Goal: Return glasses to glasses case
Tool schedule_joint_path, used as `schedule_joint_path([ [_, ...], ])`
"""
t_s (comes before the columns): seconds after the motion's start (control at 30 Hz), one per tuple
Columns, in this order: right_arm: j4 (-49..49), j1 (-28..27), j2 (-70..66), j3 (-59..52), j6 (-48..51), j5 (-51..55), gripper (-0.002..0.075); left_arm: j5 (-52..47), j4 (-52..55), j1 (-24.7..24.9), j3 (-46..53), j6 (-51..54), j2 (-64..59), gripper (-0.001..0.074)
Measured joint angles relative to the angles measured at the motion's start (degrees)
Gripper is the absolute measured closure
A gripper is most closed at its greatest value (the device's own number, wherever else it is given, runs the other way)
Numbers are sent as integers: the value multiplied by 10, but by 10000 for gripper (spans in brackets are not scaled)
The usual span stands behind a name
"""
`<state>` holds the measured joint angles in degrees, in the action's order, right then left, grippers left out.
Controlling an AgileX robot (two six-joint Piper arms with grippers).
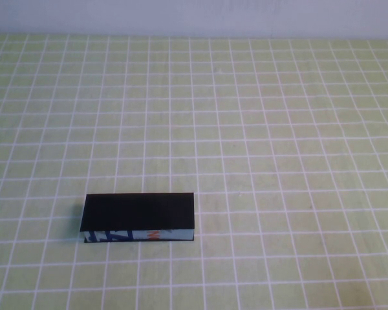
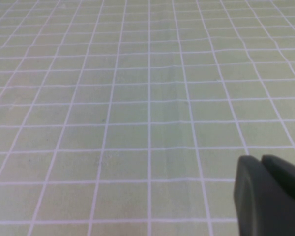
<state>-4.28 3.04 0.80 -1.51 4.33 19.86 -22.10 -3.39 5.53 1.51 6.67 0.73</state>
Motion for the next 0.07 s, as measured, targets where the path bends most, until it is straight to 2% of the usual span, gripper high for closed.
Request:
schedule_joint_path([
  [0.07, 0, 0, 0, 0, 0, 0, 737, 0, 0, 0, 0, 0, 0, 737],
])
